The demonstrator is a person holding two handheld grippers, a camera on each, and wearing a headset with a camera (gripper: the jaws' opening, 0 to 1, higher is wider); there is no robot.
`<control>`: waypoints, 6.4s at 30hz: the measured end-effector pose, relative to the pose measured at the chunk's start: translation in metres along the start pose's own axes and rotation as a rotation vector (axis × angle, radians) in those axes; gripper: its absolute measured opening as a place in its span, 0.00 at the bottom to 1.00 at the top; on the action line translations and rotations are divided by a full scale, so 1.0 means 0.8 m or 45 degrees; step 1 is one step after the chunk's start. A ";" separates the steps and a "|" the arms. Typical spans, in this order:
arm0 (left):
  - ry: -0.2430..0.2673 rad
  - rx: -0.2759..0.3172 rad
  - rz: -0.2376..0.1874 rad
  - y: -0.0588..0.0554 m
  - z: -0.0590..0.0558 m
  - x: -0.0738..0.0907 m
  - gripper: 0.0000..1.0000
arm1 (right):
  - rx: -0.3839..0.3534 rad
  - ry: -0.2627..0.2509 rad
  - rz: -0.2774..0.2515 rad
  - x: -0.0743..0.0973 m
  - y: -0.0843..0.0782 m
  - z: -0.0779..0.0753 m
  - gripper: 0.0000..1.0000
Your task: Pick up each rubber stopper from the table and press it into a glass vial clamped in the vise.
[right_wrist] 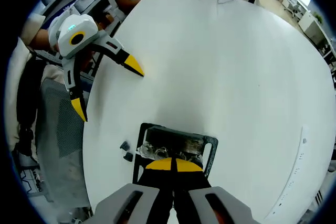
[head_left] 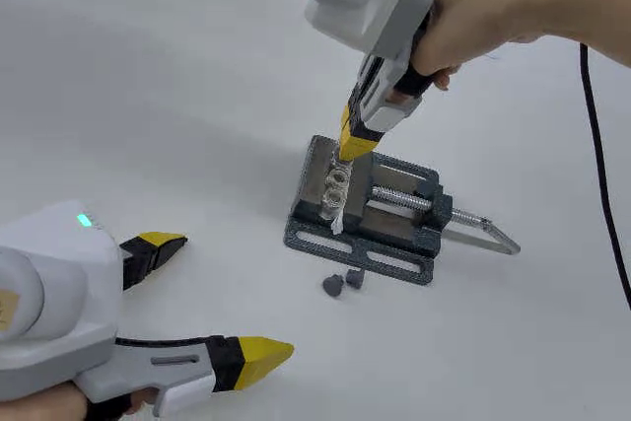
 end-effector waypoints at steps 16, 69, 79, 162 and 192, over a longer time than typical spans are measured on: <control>0.013 -0.027 -0.047 0.018 -0.007 0.013 0.88 | -0.114 0.029 -0.046 0.001 -0.004 -0.001 0.00; 0.023 -0.180 -0.107 0.062 -0.011 0.025 0.89 | -0.158 -0.135 -0.356 0.001 -0.033 0.005 0.00; 0.021 -0.179 -0.115 0.064 -0.012 0.025 0.89 | -0.125 -0.195 -0.452 0.012 -0.039 0.021 0.07; -0.034 -0.218 -0.053 0.053 -0.024 0.034 0.89 | -0.286 -0.406 -0.683 -0.103 -0.097 0.141 0.10; -0.187 -0.426 -0.014 0.059 -0.045 0.007 0.81 | -0.216 -0.360 -0.514 -0.013 -0.100 0.158 0.05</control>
Point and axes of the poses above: the centre of the closed fingertips' face, and the gripper's own axes: x roughly backward along the fingers, z roughly to its left, y roughly out of its top, the point moved 9 cm from there along x, roughly backward along the fingers, and after that the axes turned 2 degrees about -z, right-handed, at the moved point
